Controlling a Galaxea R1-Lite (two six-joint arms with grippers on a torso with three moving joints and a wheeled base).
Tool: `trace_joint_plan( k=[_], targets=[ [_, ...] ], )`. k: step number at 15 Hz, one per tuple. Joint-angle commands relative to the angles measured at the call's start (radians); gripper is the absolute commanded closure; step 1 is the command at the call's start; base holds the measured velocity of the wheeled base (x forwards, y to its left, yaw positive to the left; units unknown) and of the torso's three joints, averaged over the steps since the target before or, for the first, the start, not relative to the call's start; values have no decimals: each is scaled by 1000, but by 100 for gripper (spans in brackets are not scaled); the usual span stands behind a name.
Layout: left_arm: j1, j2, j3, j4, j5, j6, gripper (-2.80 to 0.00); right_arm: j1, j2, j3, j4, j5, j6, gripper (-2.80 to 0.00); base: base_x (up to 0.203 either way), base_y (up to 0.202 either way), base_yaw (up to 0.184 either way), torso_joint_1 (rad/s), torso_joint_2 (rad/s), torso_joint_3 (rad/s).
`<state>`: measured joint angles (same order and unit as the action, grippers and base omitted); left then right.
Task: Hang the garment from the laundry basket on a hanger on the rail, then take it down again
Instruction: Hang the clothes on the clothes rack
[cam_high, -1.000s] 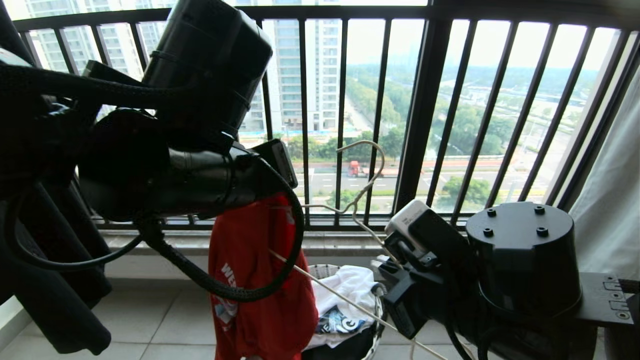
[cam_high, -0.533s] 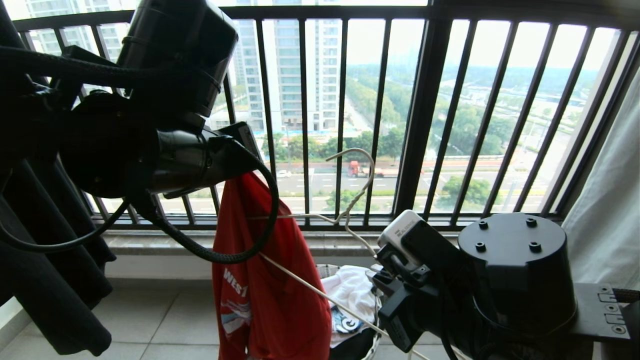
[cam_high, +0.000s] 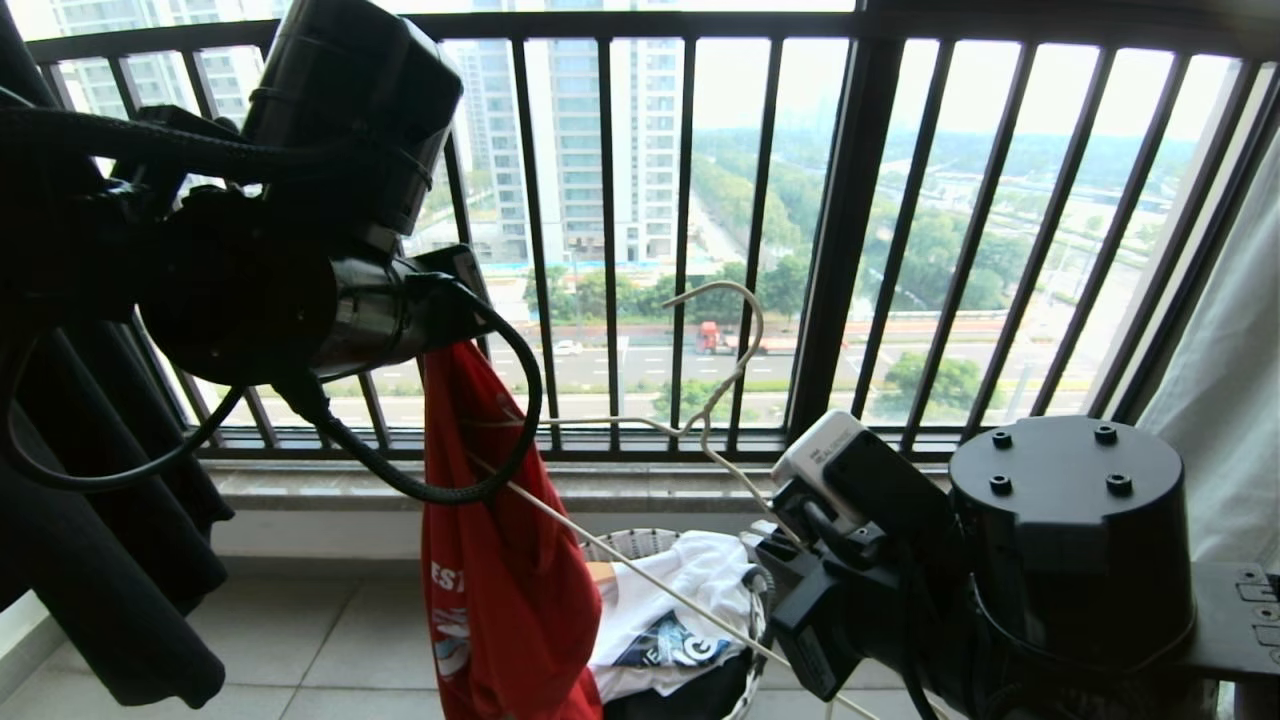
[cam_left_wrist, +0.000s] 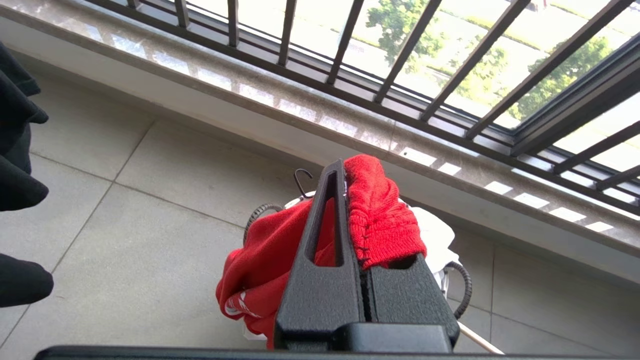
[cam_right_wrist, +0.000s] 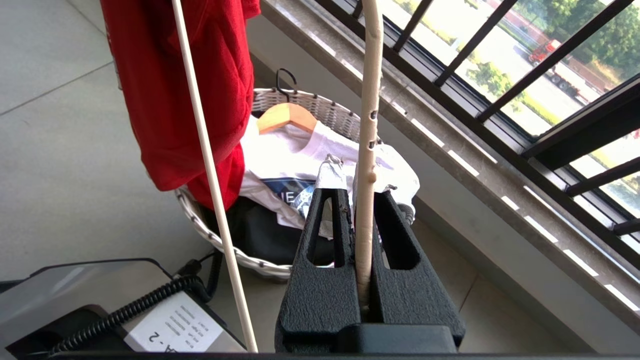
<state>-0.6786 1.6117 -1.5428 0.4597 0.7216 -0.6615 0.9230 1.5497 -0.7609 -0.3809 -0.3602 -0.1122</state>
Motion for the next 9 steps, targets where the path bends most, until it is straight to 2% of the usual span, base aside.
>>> trace_joint_plan(
  k=[1, 5, 9],
  targets=[
    [22, 16, 3, -21, 17, 3, 0, -1, -17, -2, 0, -3, -1, 0, 0, 0, 0, 0, 0, 0],
    [56, 23, 0, -55, 19, 22, 0, -16, -26, -5, 2, -3, -11, 0, 0, 0, 0, 0, 0, 0],
    [61, 21, -2, -65, 21, 25, 0, -65, -28, -14, 2, -3, -35, 0, 0, 0, 0, 0, 0, 0]
  ],
)
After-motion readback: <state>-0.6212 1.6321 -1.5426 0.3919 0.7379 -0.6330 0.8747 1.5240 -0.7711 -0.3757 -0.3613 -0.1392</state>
